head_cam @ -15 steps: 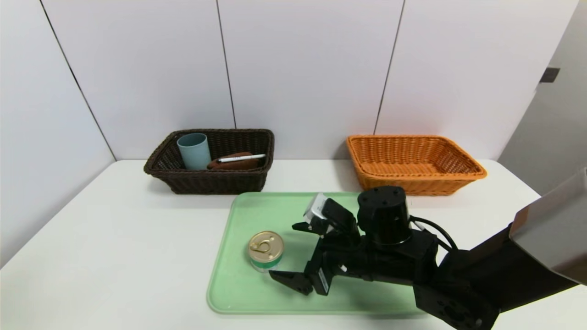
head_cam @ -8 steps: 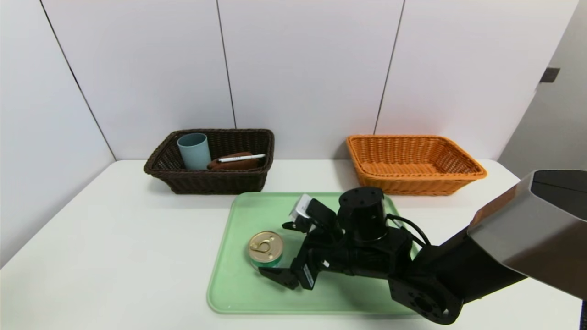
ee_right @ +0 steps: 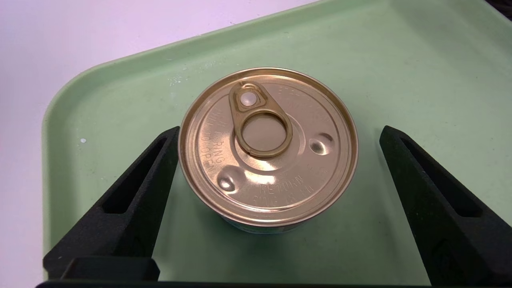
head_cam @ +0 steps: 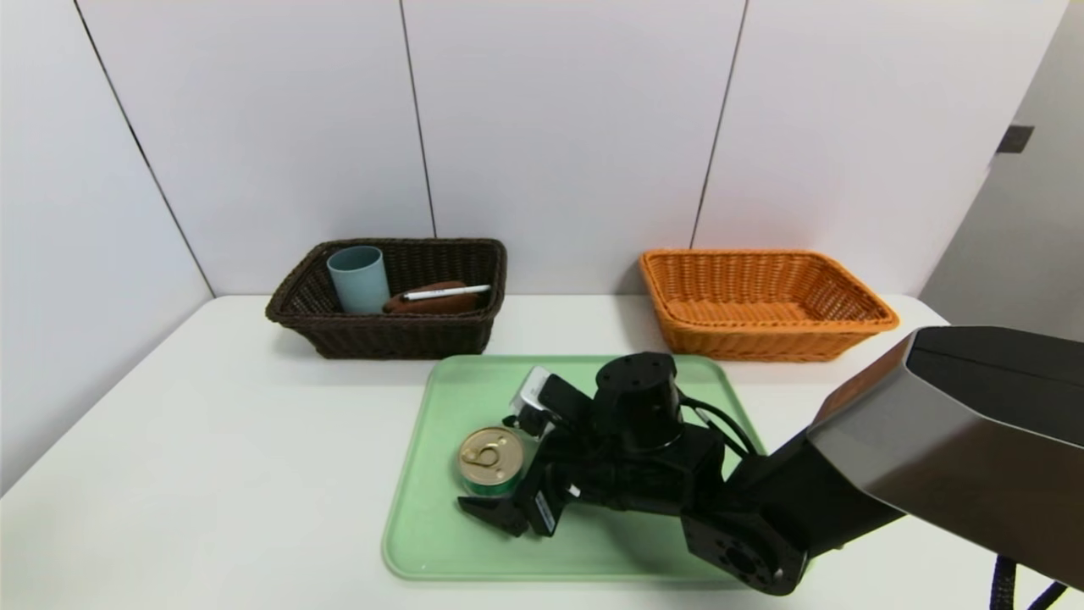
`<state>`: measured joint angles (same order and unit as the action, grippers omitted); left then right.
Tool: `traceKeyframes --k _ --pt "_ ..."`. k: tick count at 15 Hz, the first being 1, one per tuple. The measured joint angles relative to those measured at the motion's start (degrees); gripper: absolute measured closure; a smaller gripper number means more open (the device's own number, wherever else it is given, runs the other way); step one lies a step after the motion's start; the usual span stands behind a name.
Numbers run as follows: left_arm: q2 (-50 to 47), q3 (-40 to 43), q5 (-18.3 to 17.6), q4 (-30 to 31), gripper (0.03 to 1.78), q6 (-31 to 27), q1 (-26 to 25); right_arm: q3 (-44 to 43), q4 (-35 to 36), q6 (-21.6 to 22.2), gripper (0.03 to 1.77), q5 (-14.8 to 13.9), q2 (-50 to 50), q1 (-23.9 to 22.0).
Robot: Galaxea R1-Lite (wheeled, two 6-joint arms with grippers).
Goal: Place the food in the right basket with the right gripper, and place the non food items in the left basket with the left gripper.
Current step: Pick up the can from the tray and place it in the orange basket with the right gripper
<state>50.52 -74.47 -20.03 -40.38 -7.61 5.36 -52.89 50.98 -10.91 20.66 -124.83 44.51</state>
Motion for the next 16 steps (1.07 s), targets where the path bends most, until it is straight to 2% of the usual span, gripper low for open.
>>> traceKeyframes --k 10,14,16 --pt "0.0 0.4 0.0 -0.1 0.12 0.0 0.0 -0.4 0.0 0.4 0.10 -1.0 -1.2 0.4" --pt "0.0 0.4 0.0 -0.2 0.12 0.0 0.0 -1.1 -0.1 3.2 0.71 -1.1 -1.2 0.4" --pt "0.0 0.5 0.0 -0.1 0.12 0.0 0.0 -1.3 -0.2 3.3 0.79 -1.0 -1.3 0.4"
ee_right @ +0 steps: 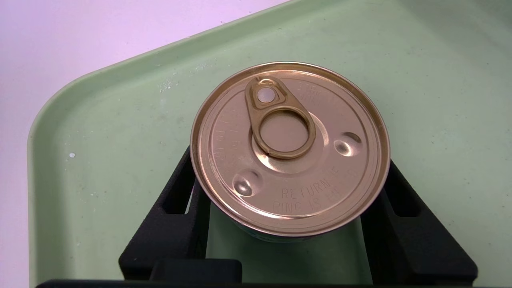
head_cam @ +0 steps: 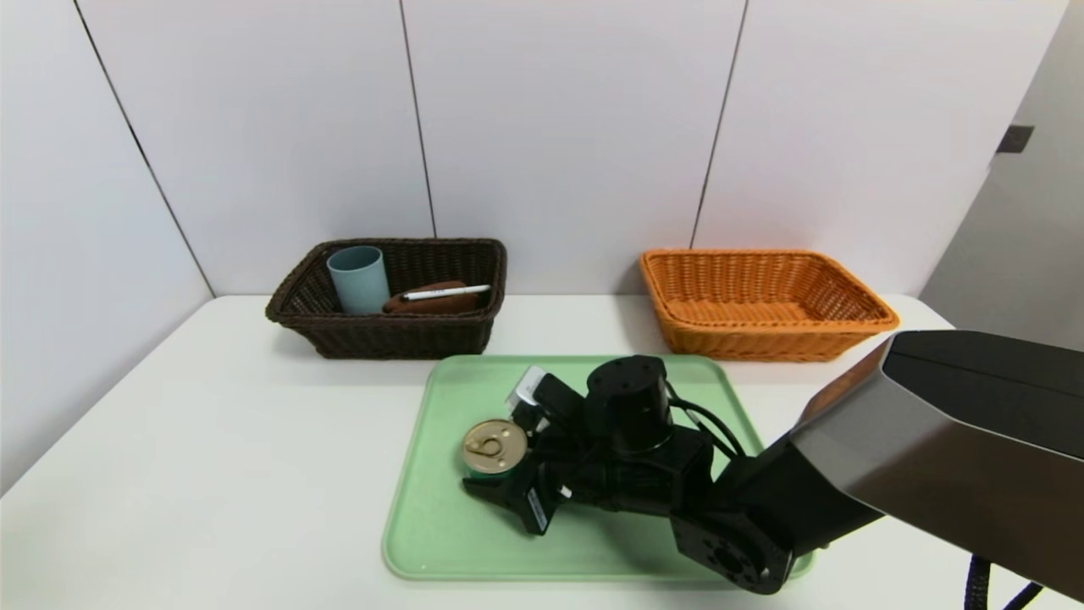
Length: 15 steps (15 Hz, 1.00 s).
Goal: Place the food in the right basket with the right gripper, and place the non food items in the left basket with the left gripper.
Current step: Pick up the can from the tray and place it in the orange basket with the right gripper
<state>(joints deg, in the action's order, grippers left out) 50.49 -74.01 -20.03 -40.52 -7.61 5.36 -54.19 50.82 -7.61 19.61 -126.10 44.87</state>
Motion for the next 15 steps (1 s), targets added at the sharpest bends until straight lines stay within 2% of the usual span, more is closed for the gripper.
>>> traceKeyframes --k 10,13,15 --pt "-0.1 0.5 -0.1 0.2 0.12 -0.1 0.0 -1.1 0.1 0.4 0.80 -0.1 2.2 -0.6" --pt "0.0 0.5 -0.2 0.5 0.12 -0.1 0.0 -2.8 -0.5 1.8 0.80 -1.7 5.0 -2.4" --pt "0.2 0.4 -0.2 0.5 0.12 -0.4 0.0 -5.1 -2.5 2.1 0.80 -2.2 7.5 -5.2"
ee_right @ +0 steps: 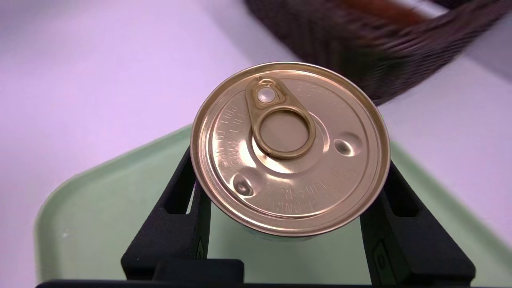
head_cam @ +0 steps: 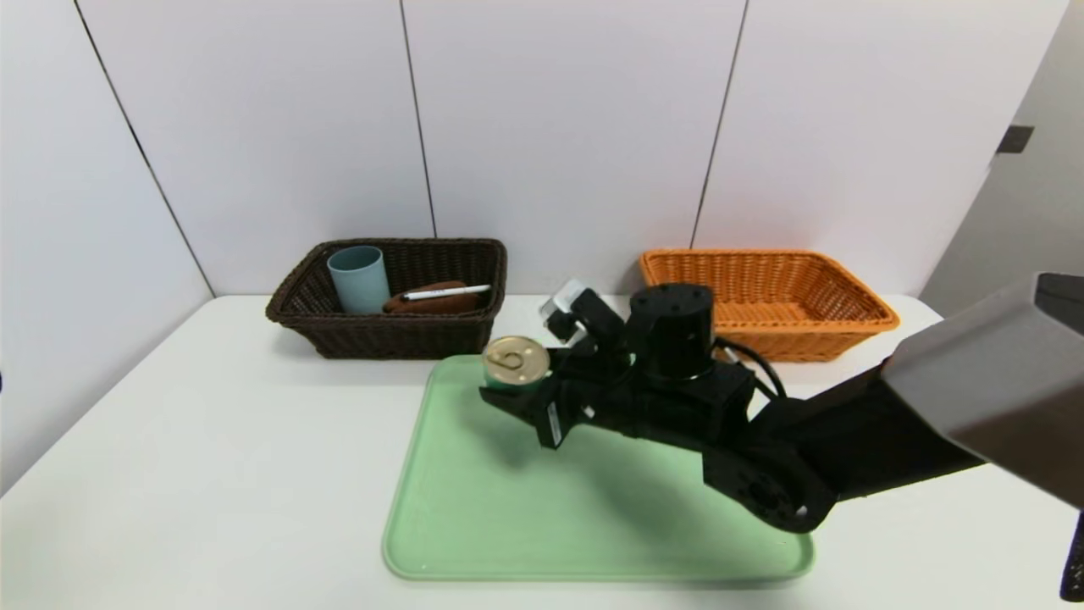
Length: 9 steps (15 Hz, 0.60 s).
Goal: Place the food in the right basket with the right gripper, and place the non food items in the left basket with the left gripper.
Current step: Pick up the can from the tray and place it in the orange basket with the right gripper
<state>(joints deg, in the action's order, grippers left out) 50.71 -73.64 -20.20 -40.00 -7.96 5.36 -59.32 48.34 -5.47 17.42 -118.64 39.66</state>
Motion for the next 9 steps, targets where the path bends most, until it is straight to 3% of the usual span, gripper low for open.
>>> traceKeyframes --k 9 --pt "1.7 -0.3 -0.7 1.4 0.12 -0.2 0.1 -6.4 -11.3 -0.3 0.80 -0.6 8.5 -15.3"
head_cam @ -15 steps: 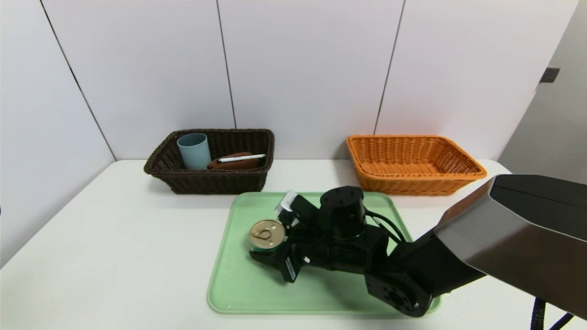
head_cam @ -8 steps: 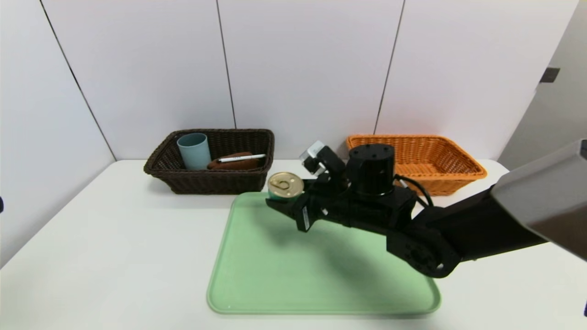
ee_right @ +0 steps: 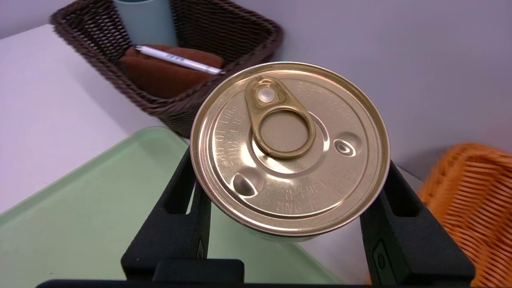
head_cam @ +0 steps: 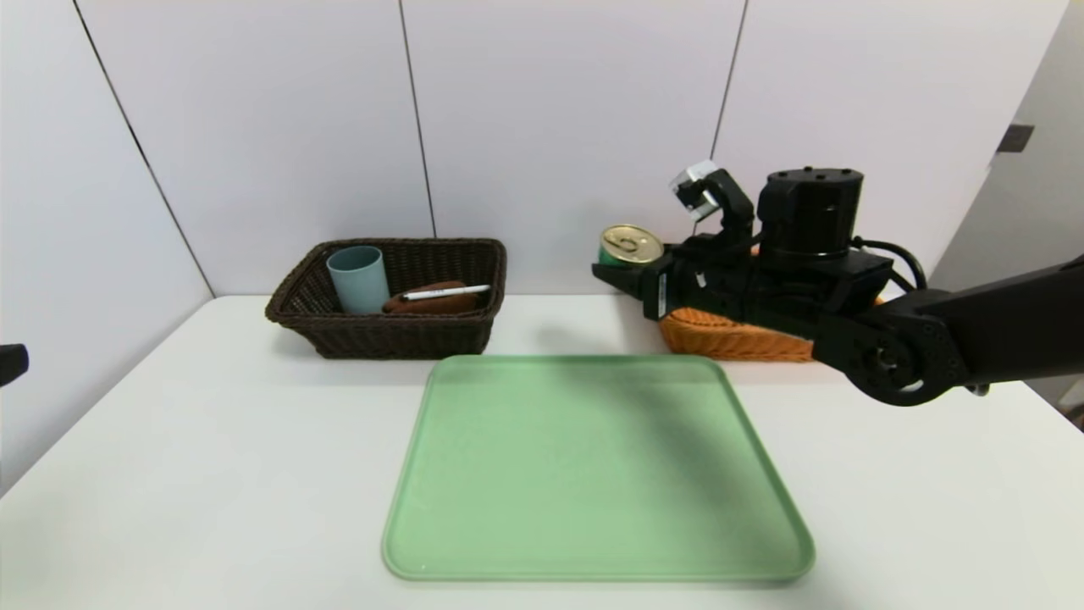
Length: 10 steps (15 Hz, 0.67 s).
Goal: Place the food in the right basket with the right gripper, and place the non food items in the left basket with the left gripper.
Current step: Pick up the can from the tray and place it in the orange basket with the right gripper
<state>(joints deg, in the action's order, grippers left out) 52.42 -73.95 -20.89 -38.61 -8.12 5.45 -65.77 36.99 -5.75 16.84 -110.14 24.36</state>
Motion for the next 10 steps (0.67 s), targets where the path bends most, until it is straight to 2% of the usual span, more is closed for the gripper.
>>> traceKeyframes --k 7,10 --pt "2.4 0.2 0.0 1.0 0.12 0.0 0.0 0.4 -6.5 -0.7 0.80 0.1 2.6 -14.0" --pt "2.8 0.2 -0.4 1.7 0.12 0.0 0.0 -1.9 -12.2 -1.4 0.80 0.1 2.4 -19.0"
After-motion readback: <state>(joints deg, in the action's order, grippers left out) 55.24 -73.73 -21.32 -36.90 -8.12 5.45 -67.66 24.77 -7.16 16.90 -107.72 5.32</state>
